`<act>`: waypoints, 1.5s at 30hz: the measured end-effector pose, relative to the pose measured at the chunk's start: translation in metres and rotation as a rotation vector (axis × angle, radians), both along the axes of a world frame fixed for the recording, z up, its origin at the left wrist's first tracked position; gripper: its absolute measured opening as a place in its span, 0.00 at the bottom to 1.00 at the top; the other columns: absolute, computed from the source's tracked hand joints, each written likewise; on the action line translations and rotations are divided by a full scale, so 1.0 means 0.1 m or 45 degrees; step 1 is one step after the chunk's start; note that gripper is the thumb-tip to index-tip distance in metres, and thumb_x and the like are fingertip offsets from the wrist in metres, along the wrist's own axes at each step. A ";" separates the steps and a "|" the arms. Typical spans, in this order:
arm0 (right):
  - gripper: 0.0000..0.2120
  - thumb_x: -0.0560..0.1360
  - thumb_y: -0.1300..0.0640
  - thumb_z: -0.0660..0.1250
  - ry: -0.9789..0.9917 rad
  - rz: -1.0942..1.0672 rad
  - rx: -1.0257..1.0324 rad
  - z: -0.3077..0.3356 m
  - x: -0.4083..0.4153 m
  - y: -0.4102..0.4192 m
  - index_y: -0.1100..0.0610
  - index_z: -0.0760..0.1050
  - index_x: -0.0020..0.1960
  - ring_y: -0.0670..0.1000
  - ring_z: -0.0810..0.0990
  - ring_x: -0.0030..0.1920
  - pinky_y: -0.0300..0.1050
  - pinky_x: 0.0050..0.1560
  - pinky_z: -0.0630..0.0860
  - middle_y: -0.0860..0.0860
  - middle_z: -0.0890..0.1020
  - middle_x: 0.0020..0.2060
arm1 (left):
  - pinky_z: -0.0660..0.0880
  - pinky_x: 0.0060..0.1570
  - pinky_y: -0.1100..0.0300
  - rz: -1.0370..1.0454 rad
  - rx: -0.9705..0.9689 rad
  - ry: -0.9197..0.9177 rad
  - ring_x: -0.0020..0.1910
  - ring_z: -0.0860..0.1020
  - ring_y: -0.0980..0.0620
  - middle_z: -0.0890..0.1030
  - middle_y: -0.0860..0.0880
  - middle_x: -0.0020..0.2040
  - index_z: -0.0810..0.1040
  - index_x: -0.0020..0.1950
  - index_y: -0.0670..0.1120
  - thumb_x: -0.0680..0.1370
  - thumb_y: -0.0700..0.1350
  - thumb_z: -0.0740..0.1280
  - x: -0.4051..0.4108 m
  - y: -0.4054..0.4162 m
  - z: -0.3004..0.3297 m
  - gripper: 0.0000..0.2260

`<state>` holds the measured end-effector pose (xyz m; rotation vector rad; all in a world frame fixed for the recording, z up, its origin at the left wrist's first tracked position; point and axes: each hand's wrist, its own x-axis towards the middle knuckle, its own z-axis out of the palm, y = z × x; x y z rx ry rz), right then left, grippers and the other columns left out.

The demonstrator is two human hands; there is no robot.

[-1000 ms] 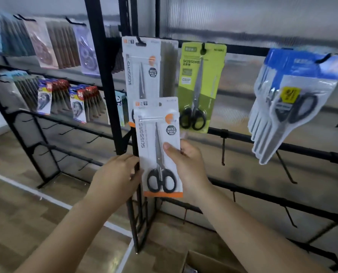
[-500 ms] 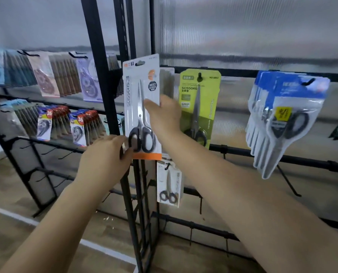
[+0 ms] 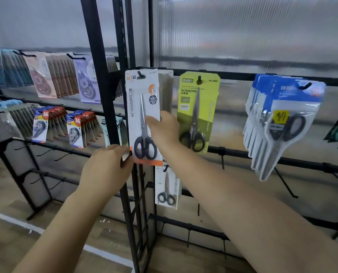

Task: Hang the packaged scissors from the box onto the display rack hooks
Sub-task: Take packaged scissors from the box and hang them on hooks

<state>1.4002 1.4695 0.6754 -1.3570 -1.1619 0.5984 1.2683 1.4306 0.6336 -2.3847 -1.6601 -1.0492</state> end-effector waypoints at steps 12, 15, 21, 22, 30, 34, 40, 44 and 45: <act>0.12 0.75 0.58 0.66 -0.405 0.159 -0.443 -1.04 0.53 -0.40 0.57 0.77 0.58 0.54 0.79 0.50 0.44 0.49 0.74 0.54 0.81 0.49 | 0.73 0.43 0.53 -0.116 -0.211 0.170 0.51 0.76 0.43 0.80 0.45 0.52 0.79 0.55 0.42 0.78 0.46 0.64 0.45 0.04 -0.56 0.11; 0.12 0.76 0.57 0.64 -0.530 0.140 -0.499 -1.26 0.77 -0.56 0.57 0.76 0.59 0.55 0.79 0.52 0.49 0.54 0.76 0.55 0.81 0.52 | 0.76 0.44 0.52 -0.195 -0.285 0.210 0.49 0.78 0.42 0.81 0.44 0.52 0.80 0.56 0.43 0.78 0.46 0.65 0.67 0.02 -0.81 0.11; 0.15 0.79 0.55 0.60 -0.856 0.139 -0.667 -1.84 1.48 -1.03 0.56 0.72 0.64 0.55 0.77 0.56 0.51 0.55 0.76 0.55 0.79 0.57 | 0.75 0.45 0.53 -0.330 -0.469 0.386 0.54 0.76 0.43 0.77 0.45 0.54 0.77 0.57 0.44 0.80 0.47 0.59 1.27 -0.17 -1.38 0.12; 0.14 0.79 0.54 0.59 -0.933 0.162 -0.705 -1.95 1.62 -1.12 0.56 0.72 0.64 0.55 0.78 0.55 0.50 0.54 0.76 0.55 0.79 0.56 | 0.75 0.46 0.51 -0.355 -0.503 0.420 0.53 0.76 0.42 0.78 0.44 0.52 0.77 0.55 0.43 0.80 0.47 0.59 1.37 -0.22 -1.49 0.11; 0.17 0.80 0.51 0.55 -0.991 0.382 -1.273 -3.06 2.45 -2.00 0.53 0.68 0.67 0.56 0.75 0.58 0.49 0.57 0.73 0.54 0.77 0.59 | 0.74 0.55 0.50 -0.387 -0.895 0.539 0.58 0.75 0.41 0.79 0.41 0.57 0.77 0.61 0.41 0.76 0.52 0.52 1.96 -0.97 -2.60 0.23; 0.15 0.80 0.52 0.57 -0.824 0.316 -1.479 -3.75 2.70 -2.49 0.51 0.71 0.65 0.55 0.75 0.59 0.48 0.58 0.72 0.54 0.77 0.60 | 0.79 0.34 0.49 -0.468 -0.937 0.530 0.36 0.81 0.37 0.82 0.39 0.38 0.82 0.46 0.39 0.72 0.49 0.56 2.17 -1.27 -3.27 0.19; 0.13 0.79 0.56 0.57 -0.504 0.289 -1.748 -5.00 2.77 -2.77 0.56 0.72 0.62 0.54 0.76 0.54 0.42 0.44 0.71 0.54 0.77 0.52 | 0.71 0.56 0.53 -0.383 -1.389 0.952 0.62 0.73 0.43 0.74 0.45 0.64 0.73 0.64 0.48 0.80 0.48 0.55 2.51 -1.33 -4.85 0.15; 0.09 0.77 0.53 0.60 -0.499 0.289 -1.782 -6.20 2.72 -2.86 0.53 0.73 0.54 0.52 0.78 0.49 0.44 0.45 0.75 0.52 0.78 0.50 | 0.70 0.54 0.55 -0.412 -1.445 1.024 0.60 0.74 0.45 0.77 0.46 0.60 0.74 0.61 0.46 0.81 0.46 0.55 2.65 -1.34 -6.07 0.12; 0.09 0.77 0.53 0.60 -0.465 0.279 -1.871 -6.52 2.70 -2.87 0.53 0.73 0.55 0.53 0.78 0.50 0.45 0.46 0.75 0.52 0.78 0.51 | 0.71 0.53 0.55 -0.406 -1.443 0.976 0.58 0.75 0.45 0.77 0.45 0.58 0.74 0.60 0.46 0.80 0.46 0.56 2.66 -1.33 -6.39 0.12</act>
